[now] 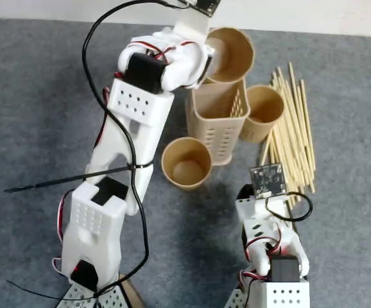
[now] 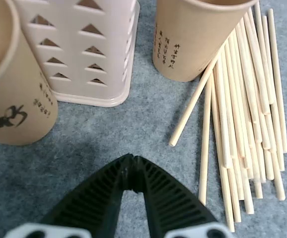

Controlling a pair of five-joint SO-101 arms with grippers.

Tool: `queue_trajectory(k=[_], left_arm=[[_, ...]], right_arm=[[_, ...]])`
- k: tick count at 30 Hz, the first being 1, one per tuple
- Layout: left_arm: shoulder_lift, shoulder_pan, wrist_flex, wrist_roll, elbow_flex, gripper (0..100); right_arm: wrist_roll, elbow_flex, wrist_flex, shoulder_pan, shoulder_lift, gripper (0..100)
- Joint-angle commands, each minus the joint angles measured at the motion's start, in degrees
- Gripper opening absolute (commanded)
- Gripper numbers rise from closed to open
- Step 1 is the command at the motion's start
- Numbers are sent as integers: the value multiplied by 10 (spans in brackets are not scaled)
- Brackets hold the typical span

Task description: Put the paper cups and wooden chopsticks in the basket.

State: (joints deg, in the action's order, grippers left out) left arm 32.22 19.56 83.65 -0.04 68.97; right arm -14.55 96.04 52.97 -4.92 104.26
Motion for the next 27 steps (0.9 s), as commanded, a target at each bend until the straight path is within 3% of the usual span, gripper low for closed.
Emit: queue_trajectory(k=[1,7,17,19,23,27], left_arm=[[-4,-20,0,6,18,158],[-9,-53,-47,5,22,157],[-8,-47,-47,7,93,157],[-15,-52,-1,9,102,157],[-60,-55,193,7,144,158],[-152,-97,196,6,24,160]], right_arm=[[-8,50,-12,-5,7,10],[-8,50,-12,-5,7,10],[-8,50,-13,-5,7,10],[-8,50,-13,-5,7,10],[-8,50,-13,-5,7,10],[-8,50,-20,-5,7,10]])
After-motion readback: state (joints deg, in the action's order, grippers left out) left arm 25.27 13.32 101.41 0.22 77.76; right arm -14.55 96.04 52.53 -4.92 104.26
